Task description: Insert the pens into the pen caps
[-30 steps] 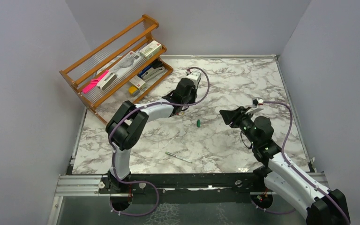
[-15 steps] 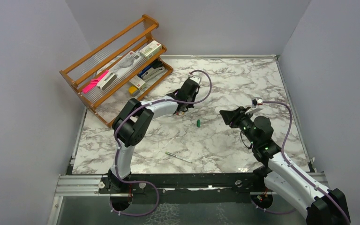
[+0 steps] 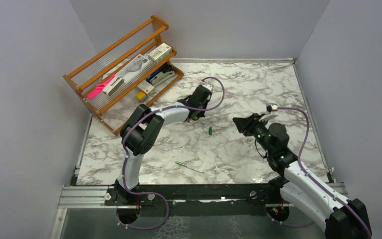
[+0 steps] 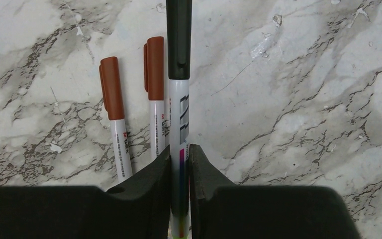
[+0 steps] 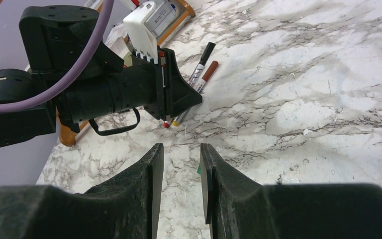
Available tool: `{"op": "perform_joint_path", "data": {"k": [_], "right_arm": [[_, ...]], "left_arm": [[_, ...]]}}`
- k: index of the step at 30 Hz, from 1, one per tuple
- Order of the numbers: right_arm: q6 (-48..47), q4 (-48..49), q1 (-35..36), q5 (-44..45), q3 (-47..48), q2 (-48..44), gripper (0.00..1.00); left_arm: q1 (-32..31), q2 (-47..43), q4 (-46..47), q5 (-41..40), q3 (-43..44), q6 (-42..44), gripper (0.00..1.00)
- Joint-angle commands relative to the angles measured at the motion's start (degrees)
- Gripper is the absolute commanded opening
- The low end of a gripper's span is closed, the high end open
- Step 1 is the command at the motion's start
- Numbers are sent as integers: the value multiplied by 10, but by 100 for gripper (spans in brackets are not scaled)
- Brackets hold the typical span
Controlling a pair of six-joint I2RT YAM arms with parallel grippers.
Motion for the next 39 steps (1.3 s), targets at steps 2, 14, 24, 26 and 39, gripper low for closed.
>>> {"op": "perform_joint_path", "data": {"k": [2,14,24,26,39], "right_arm": [[-7,3,0,-6,-1,-2,32],[-5,4,-1,-22,-5,-7,32],[-158,-41,5,-148,34,54,38],[-171,-43,7,-176,35,70,34],[-253,-55,268,-84,87,230,47]], "left_arm": [[-4,12,-5,32,16,-1,20],[-5,-7,-3,30,5,-6,24],[-4,-112,45,21,-30,6,34],[-5,-138,71,31,-46,13,34],[112,-274,241,115,-253,-143,47]]}}
